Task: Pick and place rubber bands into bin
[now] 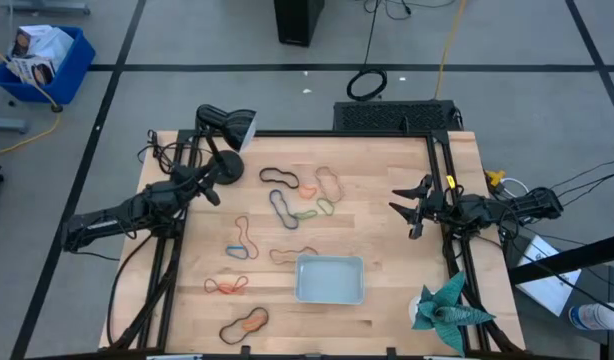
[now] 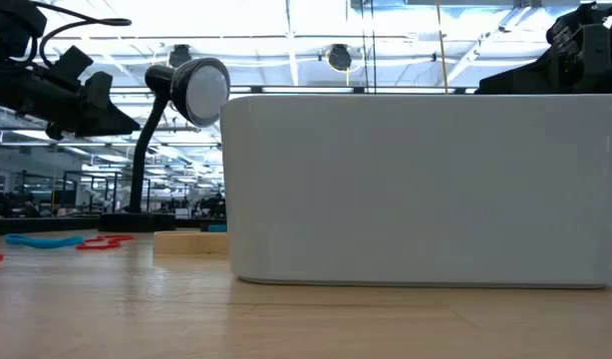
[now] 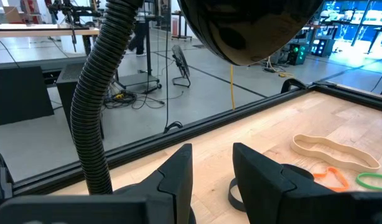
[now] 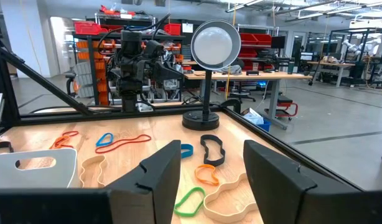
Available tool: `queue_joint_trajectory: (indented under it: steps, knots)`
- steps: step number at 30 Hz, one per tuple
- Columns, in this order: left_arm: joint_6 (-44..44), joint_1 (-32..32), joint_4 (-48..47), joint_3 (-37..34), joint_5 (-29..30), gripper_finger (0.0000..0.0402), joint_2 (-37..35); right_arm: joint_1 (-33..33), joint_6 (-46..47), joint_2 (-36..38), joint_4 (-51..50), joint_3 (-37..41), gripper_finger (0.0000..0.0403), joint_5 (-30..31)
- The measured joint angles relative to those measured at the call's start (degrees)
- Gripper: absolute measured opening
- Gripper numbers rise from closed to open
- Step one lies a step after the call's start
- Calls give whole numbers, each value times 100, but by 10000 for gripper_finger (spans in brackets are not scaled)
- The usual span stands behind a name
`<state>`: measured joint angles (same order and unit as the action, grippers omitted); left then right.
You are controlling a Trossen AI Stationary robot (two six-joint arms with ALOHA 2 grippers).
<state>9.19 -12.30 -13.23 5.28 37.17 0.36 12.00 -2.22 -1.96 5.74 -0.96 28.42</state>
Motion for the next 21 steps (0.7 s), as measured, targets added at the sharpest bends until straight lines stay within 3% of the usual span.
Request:
queue_joint_trajectory:
  steps: [9,21]
  knots:
    - [0,0,0,0,0,120,-2,-1,-109,0,0,1,169,2]
    - [0,-1,1,-1,0,120,0,1,-1349,2,0,0,169,2]
